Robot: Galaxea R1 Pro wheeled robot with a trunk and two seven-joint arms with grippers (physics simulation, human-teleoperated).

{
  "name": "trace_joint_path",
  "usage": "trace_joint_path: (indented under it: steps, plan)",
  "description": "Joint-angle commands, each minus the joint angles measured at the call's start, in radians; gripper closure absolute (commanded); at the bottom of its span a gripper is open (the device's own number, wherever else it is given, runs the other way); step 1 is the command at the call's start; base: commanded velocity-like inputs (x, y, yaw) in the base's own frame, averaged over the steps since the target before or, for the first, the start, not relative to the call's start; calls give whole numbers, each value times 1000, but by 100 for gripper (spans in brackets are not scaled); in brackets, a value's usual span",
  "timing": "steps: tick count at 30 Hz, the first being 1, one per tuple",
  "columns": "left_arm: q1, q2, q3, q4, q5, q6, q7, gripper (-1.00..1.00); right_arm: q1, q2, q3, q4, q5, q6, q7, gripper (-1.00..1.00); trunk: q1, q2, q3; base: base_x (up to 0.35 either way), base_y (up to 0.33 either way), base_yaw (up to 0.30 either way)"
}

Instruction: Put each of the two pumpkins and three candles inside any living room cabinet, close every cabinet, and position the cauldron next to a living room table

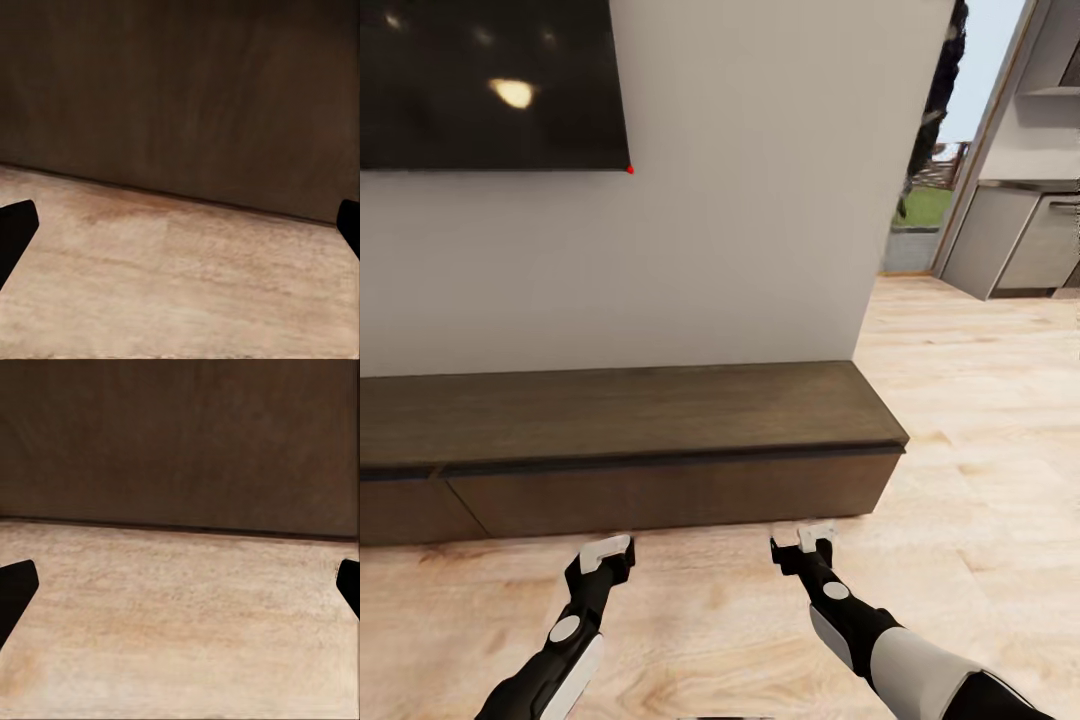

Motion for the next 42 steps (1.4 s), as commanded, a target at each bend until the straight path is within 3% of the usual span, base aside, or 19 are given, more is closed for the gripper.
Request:
trace_joint_path:
  steps: [1, 9, 14, 16, 18, 20, 25, 28, 31, 32, 35, 36, 42]
  plan:
    - [-1, 2, -7, 0, 11, -6, 7, -100, -1, 0, 9, 1, -7, -3, -5, -100, -1, 0, -1, -341, 0, 0]
    - [1, 10, -4, -3, 12, 6, 0, -100, -1, -2, 10, -11, -6, 23, -6, -100, -1, 0, -1, -333, 0, 0]
    - [28, 70, -7, -50, 28, 29, -3, -100, -2, -3, 9, -49, -37, 191, -7, -100, -1, 0, -1, -92, 0, 0]
    - [86, 99, -4, -123, 44, 76, -3, -100, -1, -2, 9, -153, -100, 289, -7, -100, -1, 0, -1, -12, 0, 0]
    - [122, 129, -4, -189, 62, 133, -2, -100, -1, -2, 10, -224, -140, 328, -8, -100, -1, 0, -1, -4, 0, 0]
    - [152, 156, -3, -244, 95, 200, -1, -100, 0, -7, 9, -289, -160, 349, -8, -100, -1, 0, -1, -2, 0, 0]
    - [180, 184, -1, -298, 260, 300, 1, -100, 11, -14, 10, -366, -175, 399, -11, -100, -2, 0, 11, 0, 0, 0]
    - [181, 187, 11, -302, 300, 380, 2, -100, 15, -14, 10, -364, -176, 400, -11, -100, -4, 1, 22, 0, 0, 0]
    - [181, 188, 59, -304, 308, 447, 2, -100, 16, -14, 10, -360, -177, 400, -11, -100, -5, 2, 34, 0, 0, 0]
    - [181, 187, 113, -303, 312, 487, 0, -100, 17, -14, 10, -358, -178, 399, -10, -100, -5, 2, 38, 0, 0, 0]
    - [182, 184, 215, -303, 318, 565, -2, -100, 16, -14, 10, -357, -178, 398, -10, -100, -7, 3, 49, 0, 0, 0]
    - [182, 185, 272, -312, 322, 607, -6, -100, 16, -14, 10, -355, -179, 401, -9, -100, -7, 3, 53, 0, 0, 0]
    - [182, 176, 293, -276, 327, 616, -9, -100, 16, -14, 11, -350, -176, 395, -8, -100, -10, 4, 77, 0, 0, 4]
